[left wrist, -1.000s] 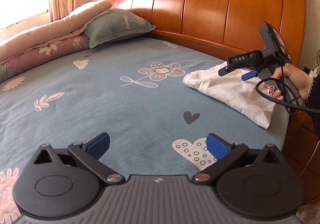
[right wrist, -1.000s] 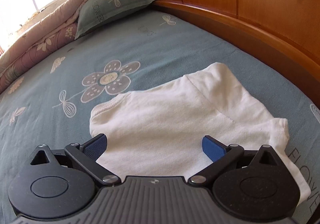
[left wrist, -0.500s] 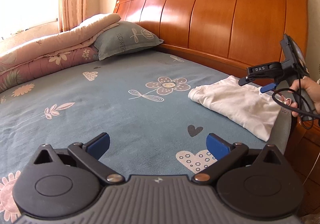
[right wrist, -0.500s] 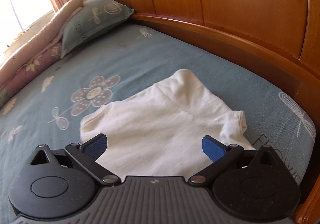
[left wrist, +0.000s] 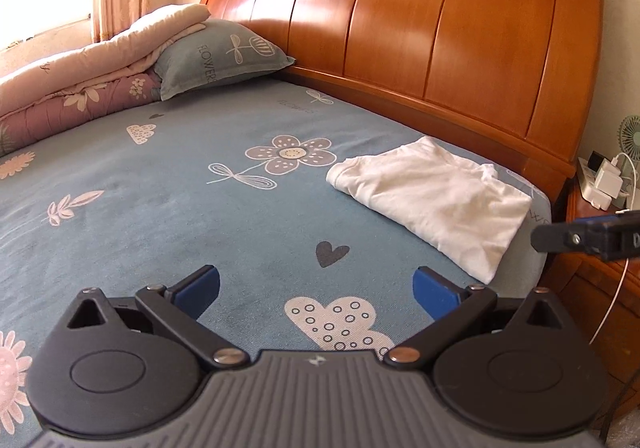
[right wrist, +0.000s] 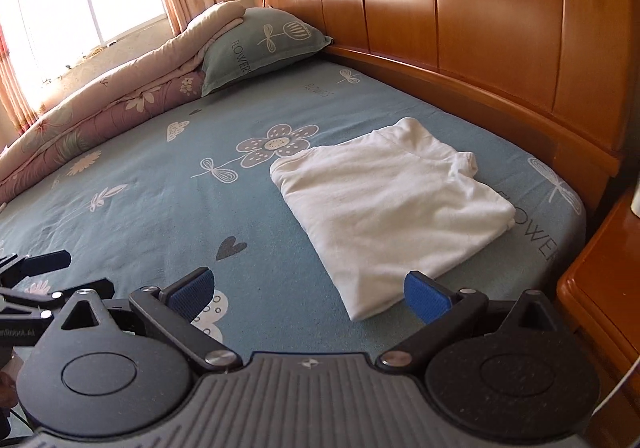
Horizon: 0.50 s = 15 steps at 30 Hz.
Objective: Fold clothes
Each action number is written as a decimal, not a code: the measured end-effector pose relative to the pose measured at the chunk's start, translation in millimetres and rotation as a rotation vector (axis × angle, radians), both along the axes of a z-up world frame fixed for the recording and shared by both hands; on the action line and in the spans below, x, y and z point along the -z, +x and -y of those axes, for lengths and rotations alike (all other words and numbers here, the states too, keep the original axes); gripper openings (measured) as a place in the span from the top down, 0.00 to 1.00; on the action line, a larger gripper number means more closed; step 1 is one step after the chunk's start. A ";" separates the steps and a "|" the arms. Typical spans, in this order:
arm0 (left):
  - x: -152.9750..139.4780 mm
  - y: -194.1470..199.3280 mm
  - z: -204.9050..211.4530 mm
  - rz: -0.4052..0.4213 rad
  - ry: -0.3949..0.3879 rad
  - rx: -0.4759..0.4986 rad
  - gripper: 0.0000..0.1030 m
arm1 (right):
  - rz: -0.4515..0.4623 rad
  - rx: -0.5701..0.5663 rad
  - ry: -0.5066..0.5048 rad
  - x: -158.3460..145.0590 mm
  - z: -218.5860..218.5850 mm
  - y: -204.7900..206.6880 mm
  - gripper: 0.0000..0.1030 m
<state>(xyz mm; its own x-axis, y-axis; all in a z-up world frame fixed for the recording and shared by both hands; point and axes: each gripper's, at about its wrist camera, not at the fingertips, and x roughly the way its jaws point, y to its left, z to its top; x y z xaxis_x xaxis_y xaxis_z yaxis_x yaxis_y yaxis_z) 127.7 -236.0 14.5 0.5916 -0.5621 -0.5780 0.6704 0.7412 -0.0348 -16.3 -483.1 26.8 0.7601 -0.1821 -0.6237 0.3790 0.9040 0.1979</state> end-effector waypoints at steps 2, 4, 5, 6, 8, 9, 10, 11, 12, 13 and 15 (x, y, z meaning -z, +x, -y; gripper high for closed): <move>-3.4 -7.0 4.2 0.012 -0.001 -0.011 0.01 | -0.007 0.008 -0.034 1.1 -8.6 -10.3 0.00; -6.9 -12.8 5.4 0.000 -0.018 0.008 0.01 | -0.025 0.011 -0.049 3.1 -14.1 -16.8 0.00; -8.0 -15.1 5.5 -0.009 -0.022 0.010 0.01 | -0.032 0.013 -0.046 4.6 -17.0 -20.0 0.00; -9.0 -17.4 5.6 -0.019 -0.026 0.011 0.01 | -0.034 0.018 -0.040 5.2 -19.2 -22.1 0.00; -10.5 -23.1 5.4 -0.019 -0.032 -0.006 0.01 | -0.037 0.029 -0.029 6.3 -23.6 -26.4 0.00; -11.1 -27.3 5.9 -0.025 -0.031 -0.028 0.01 | -0.040 0.035 -0.024 6.9 -26.0 -28.4 0.00; -11.2 -29.9 5.9 -0.037 -0.032 -0.038 0.01 | -0.048 0.043 -0.020 7.8 -29.5 -30.0 0.00; -11.1 -32.2 5.8 -0.054 -0.038 -0.037 0.01 | -0.054 0.044 -0.019 8.6 -33.0 -30.8 0.00; -10.7 -34.8 4.7 -0.067 -0.042 -0.033 0.01 | -0.061 0.043 -0.019 9.3 -36.6 -31.6 0.00; -10.3 -37.4 3.7 -0.080 -0.047 -0.029 0.01 | -0.068 0.035 -0.028 8.7 -41.0 -32.9 0.00; -9.6 -42.8 1.8 -0.098 -0.045 -0.021 0.01 | -0.079 0.023 -0.058 6.7 -49.4 -36.0 0.00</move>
